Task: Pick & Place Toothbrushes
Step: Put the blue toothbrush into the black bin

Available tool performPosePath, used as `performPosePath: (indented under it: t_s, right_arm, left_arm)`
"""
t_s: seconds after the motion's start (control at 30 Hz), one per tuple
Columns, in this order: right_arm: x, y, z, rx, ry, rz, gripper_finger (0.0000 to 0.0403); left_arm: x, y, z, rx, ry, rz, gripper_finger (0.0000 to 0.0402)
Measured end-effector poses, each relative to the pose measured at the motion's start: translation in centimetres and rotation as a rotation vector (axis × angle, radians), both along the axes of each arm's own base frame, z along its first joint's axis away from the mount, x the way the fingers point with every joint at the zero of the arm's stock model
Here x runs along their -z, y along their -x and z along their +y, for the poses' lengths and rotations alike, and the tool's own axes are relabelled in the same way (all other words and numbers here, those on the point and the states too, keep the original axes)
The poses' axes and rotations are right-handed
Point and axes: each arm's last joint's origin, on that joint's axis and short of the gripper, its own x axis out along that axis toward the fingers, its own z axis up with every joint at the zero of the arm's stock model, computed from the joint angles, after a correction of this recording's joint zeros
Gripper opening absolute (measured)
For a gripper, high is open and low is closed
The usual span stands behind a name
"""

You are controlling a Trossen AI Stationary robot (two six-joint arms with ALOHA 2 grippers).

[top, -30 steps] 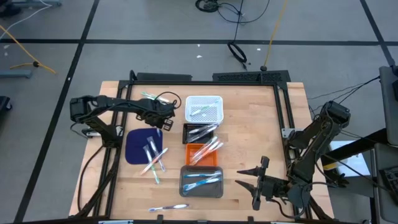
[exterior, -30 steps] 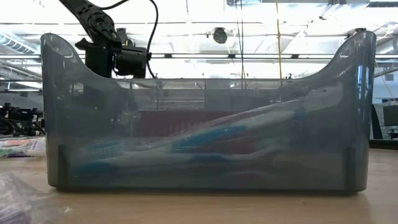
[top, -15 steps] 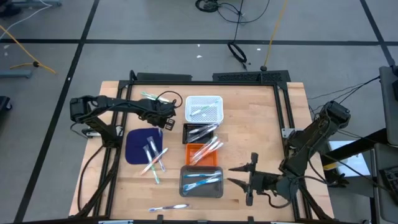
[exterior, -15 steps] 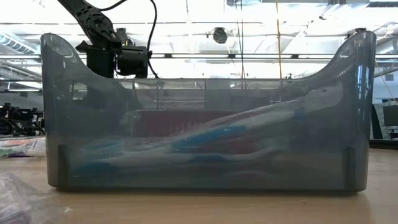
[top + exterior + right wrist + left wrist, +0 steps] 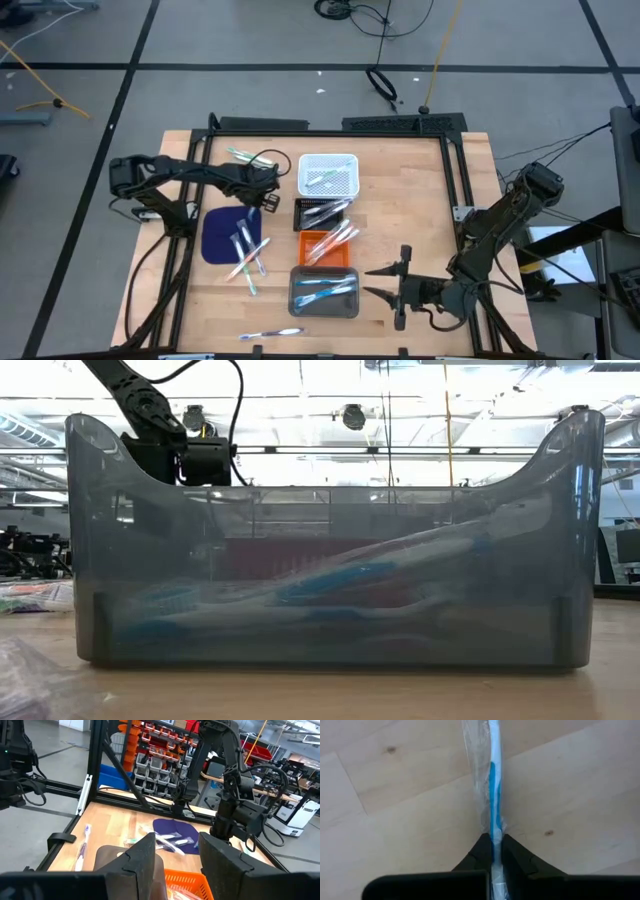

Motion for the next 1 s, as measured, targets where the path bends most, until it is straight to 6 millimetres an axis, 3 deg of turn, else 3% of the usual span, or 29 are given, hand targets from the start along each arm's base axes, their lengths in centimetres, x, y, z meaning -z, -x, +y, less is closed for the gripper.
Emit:
performPosePath:
  t_s: [0.17,0.43,0.8,1.0]
  right_arm:
    - [0.0,0.0,0.0,0.0,0.0,0.001,0.0141]
    - [0.1,-0.1,-0.1,0.005,0.005,0.005,0.0141]
    - [0.2,-1.4,-1.2,-0.03,-0.082,0.021,0.0141]
    - [0.4,-3.0,-2.7,-0.005,-0.122,0.018,0.0141]
  left_arm:
    - [-1.1,-0.3,0.2,0.021,-0.03,0.009,0.0009]
    - [-5.5,0.4,-1.1,0.061,-0.103,-0.139,0.0009]
    - [-12.4,0.5,-7.1,0.361,-0.297,-0.628,0.0012]
    - [-14.8,-0.5,-10.6,0.578,-0.366,-0.881,0.0012]
